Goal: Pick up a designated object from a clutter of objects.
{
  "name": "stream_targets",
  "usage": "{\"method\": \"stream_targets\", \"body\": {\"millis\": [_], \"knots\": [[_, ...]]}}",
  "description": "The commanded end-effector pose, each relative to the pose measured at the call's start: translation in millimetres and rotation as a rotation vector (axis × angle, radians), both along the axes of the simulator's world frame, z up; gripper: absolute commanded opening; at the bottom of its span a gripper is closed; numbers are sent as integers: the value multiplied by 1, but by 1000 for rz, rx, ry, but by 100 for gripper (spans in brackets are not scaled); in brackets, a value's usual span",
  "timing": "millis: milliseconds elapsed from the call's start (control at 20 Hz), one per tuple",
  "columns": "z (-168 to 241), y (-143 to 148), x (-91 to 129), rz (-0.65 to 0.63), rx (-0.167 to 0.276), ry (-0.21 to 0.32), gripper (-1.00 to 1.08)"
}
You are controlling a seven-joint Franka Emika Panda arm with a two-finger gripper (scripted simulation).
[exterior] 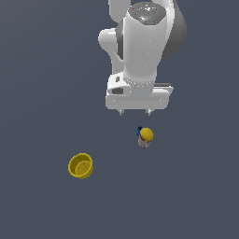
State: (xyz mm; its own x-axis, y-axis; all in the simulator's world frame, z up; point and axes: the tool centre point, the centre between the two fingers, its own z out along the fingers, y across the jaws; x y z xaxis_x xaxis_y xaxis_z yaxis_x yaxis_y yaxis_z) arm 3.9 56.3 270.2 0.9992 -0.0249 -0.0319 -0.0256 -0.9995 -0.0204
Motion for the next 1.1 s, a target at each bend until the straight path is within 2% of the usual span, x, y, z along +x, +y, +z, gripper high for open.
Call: {"method": "stream_targets", "body": {"millis": [0, 550, 1050], "knots": [[-12, 9, 2, -28, -5, -3, 100], [-70, 53, 6, -160, -21, -22, 100], [-90, 69, 5, -205, -24, -29, 100]]}}
